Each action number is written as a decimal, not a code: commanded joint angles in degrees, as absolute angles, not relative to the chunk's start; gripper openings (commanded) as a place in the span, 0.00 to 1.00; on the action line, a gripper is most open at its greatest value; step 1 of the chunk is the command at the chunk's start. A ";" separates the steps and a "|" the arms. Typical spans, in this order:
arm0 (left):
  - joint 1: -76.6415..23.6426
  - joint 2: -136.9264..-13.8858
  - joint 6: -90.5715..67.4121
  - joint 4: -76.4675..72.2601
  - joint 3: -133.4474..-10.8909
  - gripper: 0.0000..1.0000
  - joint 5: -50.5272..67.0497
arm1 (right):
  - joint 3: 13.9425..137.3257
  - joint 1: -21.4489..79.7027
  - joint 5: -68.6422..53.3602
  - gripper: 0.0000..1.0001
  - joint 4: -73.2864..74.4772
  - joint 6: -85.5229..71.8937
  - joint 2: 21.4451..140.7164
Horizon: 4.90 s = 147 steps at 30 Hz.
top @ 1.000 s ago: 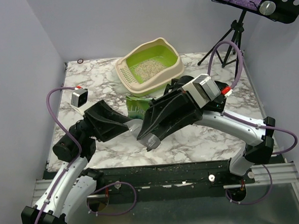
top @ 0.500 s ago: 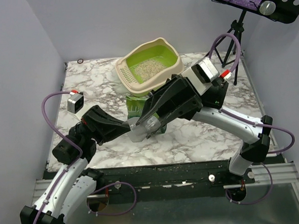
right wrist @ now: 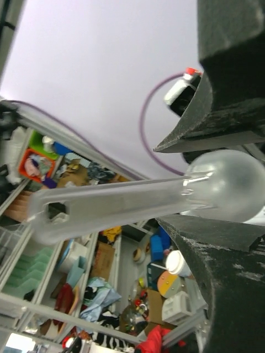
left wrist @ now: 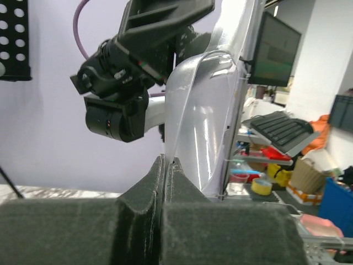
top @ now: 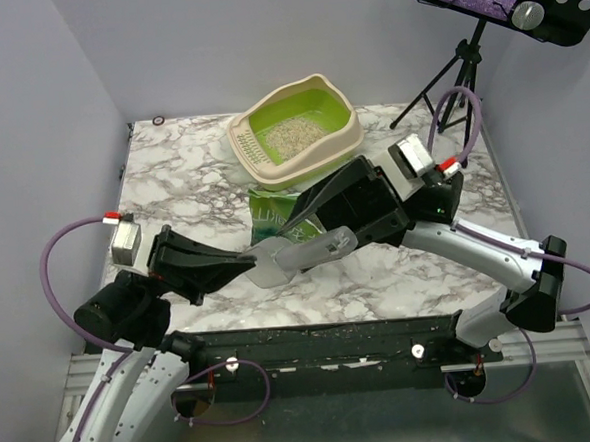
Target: Fill the litter box with clean litter
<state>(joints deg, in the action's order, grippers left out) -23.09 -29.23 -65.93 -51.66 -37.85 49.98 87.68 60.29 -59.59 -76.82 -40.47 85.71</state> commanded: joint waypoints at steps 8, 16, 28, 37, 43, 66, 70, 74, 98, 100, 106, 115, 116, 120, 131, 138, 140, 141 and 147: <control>-23.29 -30.23 -45.63 -27.44 -41.12 0.00 50.54 | 69.20 49.15 -63.11 0.71 -83.95 -41.84 76.04; -23.29 -32.34 -25.68 -0.37 -48.95 0.00 37.89 | 54.59 39.03 -61.17 0.75 -54.22 -29.57 65.05; -23.29 -34.45 -17.67 12.04 -48.35 0.00 27.34 | 47.55 35.07 -23.83 0.78 -5.22 -12.39 54.33; -23.29 -32.43 -14.68 16.08 -45.09 0.00 32.77 | 42.63 32.70 -21.52 0.80 9.40 -13.09 42.12; -25.04 -30.77 -13.28 16.26 -42.54 0.00 40.60 | 44.64 32.52 -30.13 0.81 15.98 -15.38 36.48; -31.99 -28.57 -9.05 19.08 -40.87 0.00 41.40 | 50.81 32.52 -50.36 0.79 15.13 -20.65 43.06; -32.08 -28.39 -9.14 18.81 -40.26 0.00 41.04 | 49.22 32.52 -51.94 0.76 11.52 -22.58 44.73; -32.25 -28.83 -9.23 18.20 -39.82 0.00 41.22 | 49.04 32.52 -52.91 0.72 10.02 -23.11 45.44; -32.26 -29.88 -9.32 17.58 -39.64 0.00 40.26 | 48.69 32.52 -54.23 0.41 11.25 -21.97 47.99; -32.26 -29.79 -9.23 17.49 -39.55 0.00 40.25 | 48.78 32.52 -54.49 0.40 11.25 -21.97 48.08; -32.26 -29.44 -9.14 17.58 -39.55 0.00 39.55 | 48.96 32.52 -54.49 0.43 12.83 -21.36 48.78; -32.26 -29.18 -9.23 17.49 -39.38 0.00 39.64 | 48.87 32.52 -53.61 0.42 13.53 -20.57 48.95; -32.26 -29.27 -9.23 17.58 -39.38 0.00 39.64 | 48.95 32.52 -53.70 0.37 13.45 -20.57 48.78; -32.26 -29.27 -9.14 17.49 -39.37 0.00 39.46 | 48.95 32.52 -52.65 0.07 13.53 -20.48 48.60; -32.17 -29.88 -7.74 19.15 -43.76 0.72 28.76 | 50.35 32.52 -46.42 0.00 15.37 -19.34 45.62; -32.26 -33.47 -2.92 20.29 -51.75 0.76 14.60 | 56.86 32.52 -34.55 0.00 25.56 -14.34 42.72; -32.60 -37.42 2.17 22.93 -55.26 0.75 12.75 | 58.96 32.52 -32.62 0.00 28.81 -13.10 42.19; -33.30 -39.79 4.46 24.51 -56.85 0.75 10.92 | 59.93 32.52 -31.74 0.00 30.31 -12.31 42.36; -37.79 -52.19 14.49 31.37 -66.52 0.76 8.18 | 64.59 32.52 -29.54 0.00 39.80 -8.88 42.10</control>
